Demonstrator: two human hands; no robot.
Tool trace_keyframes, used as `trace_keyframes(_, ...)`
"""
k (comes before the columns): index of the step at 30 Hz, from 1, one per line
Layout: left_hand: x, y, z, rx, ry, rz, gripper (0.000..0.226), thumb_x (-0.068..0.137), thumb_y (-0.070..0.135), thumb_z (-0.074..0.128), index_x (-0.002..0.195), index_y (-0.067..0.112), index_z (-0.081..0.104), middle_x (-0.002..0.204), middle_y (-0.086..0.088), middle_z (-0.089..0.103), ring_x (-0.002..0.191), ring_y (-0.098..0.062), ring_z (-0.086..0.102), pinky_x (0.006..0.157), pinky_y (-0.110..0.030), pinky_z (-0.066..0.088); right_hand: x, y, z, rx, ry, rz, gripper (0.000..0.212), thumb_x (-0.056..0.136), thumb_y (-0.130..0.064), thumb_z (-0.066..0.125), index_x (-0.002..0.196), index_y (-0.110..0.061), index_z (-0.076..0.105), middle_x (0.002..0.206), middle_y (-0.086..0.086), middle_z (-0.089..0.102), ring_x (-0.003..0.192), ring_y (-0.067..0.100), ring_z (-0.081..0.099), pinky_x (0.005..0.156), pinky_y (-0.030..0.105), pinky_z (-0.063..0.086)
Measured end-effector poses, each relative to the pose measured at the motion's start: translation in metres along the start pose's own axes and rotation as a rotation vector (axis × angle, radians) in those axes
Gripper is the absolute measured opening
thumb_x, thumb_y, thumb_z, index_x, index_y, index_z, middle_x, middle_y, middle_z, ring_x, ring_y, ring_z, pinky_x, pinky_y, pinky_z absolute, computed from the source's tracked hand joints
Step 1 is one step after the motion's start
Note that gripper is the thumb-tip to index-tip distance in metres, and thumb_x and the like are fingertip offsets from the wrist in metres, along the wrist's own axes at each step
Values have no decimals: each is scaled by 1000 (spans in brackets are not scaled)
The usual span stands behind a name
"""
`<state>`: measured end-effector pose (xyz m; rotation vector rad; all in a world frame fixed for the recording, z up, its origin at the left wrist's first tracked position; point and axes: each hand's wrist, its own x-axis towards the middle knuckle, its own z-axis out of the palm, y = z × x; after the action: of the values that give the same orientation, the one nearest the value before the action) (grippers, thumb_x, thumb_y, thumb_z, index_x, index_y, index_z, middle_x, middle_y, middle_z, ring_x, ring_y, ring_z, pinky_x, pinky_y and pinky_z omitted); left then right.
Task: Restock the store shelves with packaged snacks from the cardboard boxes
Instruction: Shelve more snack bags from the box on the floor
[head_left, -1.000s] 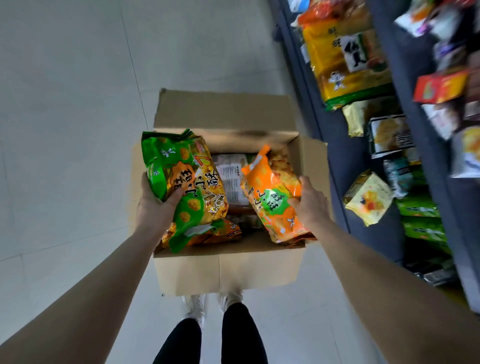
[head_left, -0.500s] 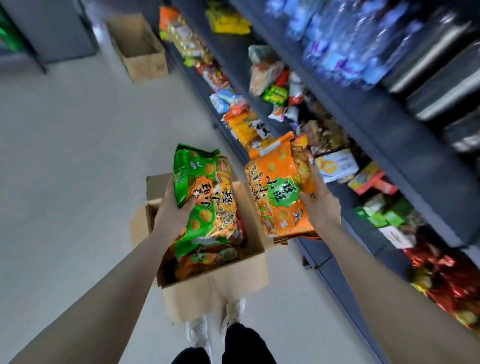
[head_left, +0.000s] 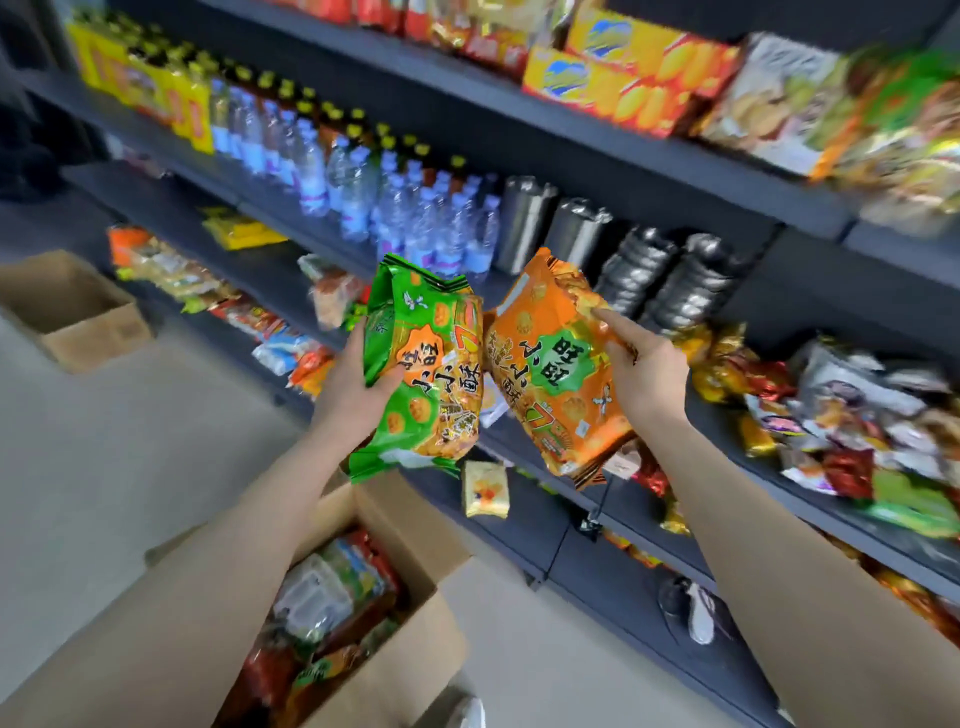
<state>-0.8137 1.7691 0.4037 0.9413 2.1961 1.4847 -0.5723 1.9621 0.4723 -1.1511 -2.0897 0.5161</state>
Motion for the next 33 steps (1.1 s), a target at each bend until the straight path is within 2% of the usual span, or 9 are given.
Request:
trace_keyframes(3, 15, 53, 8, 36, -33, 143, 74, 95, 31, 63, 156, 35, 20, 150, 14, 40, 130, -14, 46, 110, -40, 37, 9, 0, -41, -3, 72, 6, 45, 100, -4, 53, 132, -34, 66, 95, 6, 77, 43, 8, 36, 46, 29, 41)
trace_keyframes(6, 33, 102, 16, 62, -102, 249, 74, 96, 32, 62, 157, 33, 19, 153, 2, 42, 136, -22, 44, 111, -42, 35, 19, -5, -83, -25, 167, 3, 45, 99, -3, 54, 130, -34, 67, 99, 5, 77, 45, 15, 46, 51, 26, 46)
trace_keyframes(11, 68, 187, 25, -98, -194, 369, 68, 96, 20, 63, 153, 30, 29, 137, 0, 54, 122, -18, 52, 97, -29, 39, 44, -10, -171, -60, 281, -18, 44, 96, -3, 58, 123, -36, 71, 79, -16, 68, 43, 4, 42, 44, 14, 36)
trace_keyframes(13, 82, 223, 30, -184, -223, 393, 63, 95, 16, 65, 149, 26, 36, 132, -1, 58, 116, -19, 56, 91, -26, 41, 53, -10, -214, -104, 295, -27, 43, 94, -4, 61, 119, -37, 72, 87, -13, 71, 46, 2, 46, 49, 15, 41)
trace_keyframes(16, 93, 278, 42, -243, -258, 421, 67, 95, 21, 65, 153, 27, 32, 132, 6, 55, 117, -14, 56, 78, -12, 44, 66, -7, -276, -117, 351, -4, 42, 92, -3, 61, 118, -33, 74, 91, -15, 68, 51, -11, 54, 52, 3, 38)
trace_keyframes(18, 95, 311, 54, -270, -268, 451, 70, 96, 22, 63, 155, 26, 25, 133, 9, 47, 115, -6, 47, 73, -5, 40, 72, 0, -313, -123, 444, -13, 41, 91, -4, 61, 114, -35, 75, 89, -11, 72, 54, -4, 55, 56, 8, 43)
trace_keyframes(22, 97, 366, 90, -356, -330, 446, 56, 97, 20, 63, 147, 24, 39, 117, 7, 59, 85, -2, 59, 65, -18, 50, 86, 12, -379, -144, 625, 33, 38, 93, -11, 59, 112, -40, 74, 103, -1, 75, 64, 12, 60, 64, 30, 55)
trace_keyframes(26, 104, 406, 138, -423, -430, 377, 58, 94, 22, 66, 145, 25, 40, 112, 2, 66, 91, -15, 66, 77, -35, 55, 109, 25, -435, -225, 724, 93, 41, 96, -12, 52, 117, -41, 73, 124, -1, 69, 90, 25, 69, 78, 37, 60)
trace_keyframes(33, 127, 460, 243, -438, -495, 338, 58, 93, 26, 66, 145, 24, 40, 110, 1, 66, 94, -21, 67, 70, -37, 53, 186, 116, -496, -416, 748, 103, 40, 99, -10, 52, 116, -40, 72, 133, 9, 64, 72, 25, 65, 60, 37, 58)
